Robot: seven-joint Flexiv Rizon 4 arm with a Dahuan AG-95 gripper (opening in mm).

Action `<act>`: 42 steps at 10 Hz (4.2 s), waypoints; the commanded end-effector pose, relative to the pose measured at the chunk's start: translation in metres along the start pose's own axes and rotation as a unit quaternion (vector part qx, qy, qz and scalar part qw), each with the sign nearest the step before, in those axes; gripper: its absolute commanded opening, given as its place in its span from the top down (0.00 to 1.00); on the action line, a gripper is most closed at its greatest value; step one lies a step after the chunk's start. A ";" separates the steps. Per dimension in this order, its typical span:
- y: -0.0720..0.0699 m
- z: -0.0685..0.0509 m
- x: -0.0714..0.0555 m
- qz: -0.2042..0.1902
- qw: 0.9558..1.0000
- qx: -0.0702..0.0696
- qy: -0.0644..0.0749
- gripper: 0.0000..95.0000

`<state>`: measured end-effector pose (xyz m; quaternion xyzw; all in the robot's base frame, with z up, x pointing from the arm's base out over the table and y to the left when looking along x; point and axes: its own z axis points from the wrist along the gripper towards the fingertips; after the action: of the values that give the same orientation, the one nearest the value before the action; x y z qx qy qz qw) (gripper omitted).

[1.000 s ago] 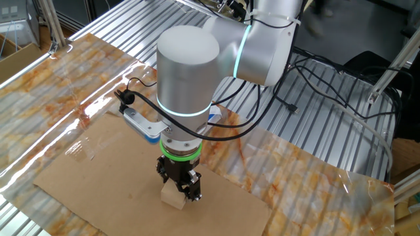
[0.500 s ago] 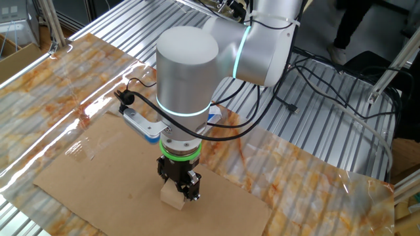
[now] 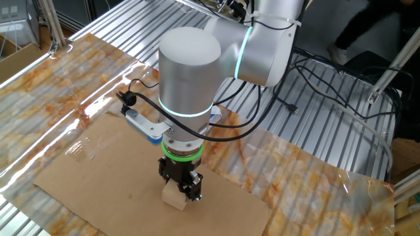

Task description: Hold a small block with the gripper and sweep it from left to right on the table

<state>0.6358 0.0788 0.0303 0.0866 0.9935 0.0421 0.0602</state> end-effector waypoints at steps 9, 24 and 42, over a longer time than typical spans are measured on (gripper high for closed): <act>0.017 0.006 0.004 0.015 1.000 -0.016 -0.013 0.60; 0.017 0.006 0.004 0.013 1.000 -0.015 -0.021 1.00; 0.017 0.006 0.004 -0.066 0.998 -0.018 -0.004 1.00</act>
<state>0.6357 0.0977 0.0262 0.0172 0.9957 0.0626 0.0663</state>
